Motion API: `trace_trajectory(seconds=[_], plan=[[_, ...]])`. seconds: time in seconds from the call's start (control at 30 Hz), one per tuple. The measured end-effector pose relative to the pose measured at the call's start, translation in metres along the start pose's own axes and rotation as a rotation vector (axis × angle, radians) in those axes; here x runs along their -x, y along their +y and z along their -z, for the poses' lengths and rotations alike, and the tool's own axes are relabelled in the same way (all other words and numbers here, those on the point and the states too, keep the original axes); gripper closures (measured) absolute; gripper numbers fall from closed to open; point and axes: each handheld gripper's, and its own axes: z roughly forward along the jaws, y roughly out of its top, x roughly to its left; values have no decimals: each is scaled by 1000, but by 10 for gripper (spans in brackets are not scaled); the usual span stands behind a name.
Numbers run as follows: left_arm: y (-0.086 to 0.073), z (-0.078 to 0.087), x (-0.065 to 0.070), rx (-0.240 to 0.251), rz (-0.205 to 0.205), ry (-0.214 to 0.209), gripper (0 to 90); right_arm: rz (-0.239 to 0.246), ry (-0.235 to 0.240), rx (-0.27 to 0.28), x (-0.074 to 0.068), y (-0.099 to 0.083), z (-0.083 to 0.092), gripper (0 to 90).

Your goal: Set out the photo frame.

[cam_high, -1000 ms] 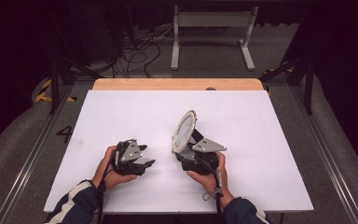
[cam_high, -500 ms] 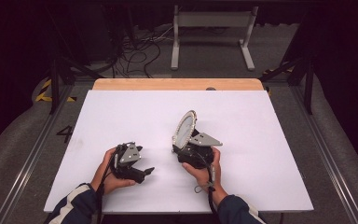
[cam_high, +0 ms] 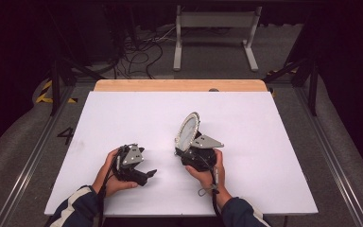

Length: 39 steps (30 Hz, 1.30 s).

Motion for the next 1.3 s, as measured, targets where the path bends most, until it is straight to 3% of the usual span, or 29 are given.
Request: trace_trajectory(seconds=[0.1, 0.4, 0.73, 0.9, 1.03, 1.2, 1.3], plan=[[0, 0, -1, -2, -1, -1, 110, -3, 34, -11, 5, -1, 4, 570], [1, 0, 0, -3, -13, -8, 130, -9, 67, -22, 11, -3, 12, 606], [0, 0, 0, -13, -12, -9, 124, 27, 64, -47, 11, -4, 22, 638], [1, 0, 0, -12, -15, -1, 123, 16, 68, -43, 12, -4, 24, 641], [1, 0, 0, -12, -13, 0, 122, 23, 43, -29, 9, -4, 23, 601], [1, -1, 0, -15, -15, -2, 122, 11, 25, -8, 6, -3, 20, 469], [2, -2, 1, -22, -18, 3, 127, 14, 10, 5, 3, -2, 15, 455]])
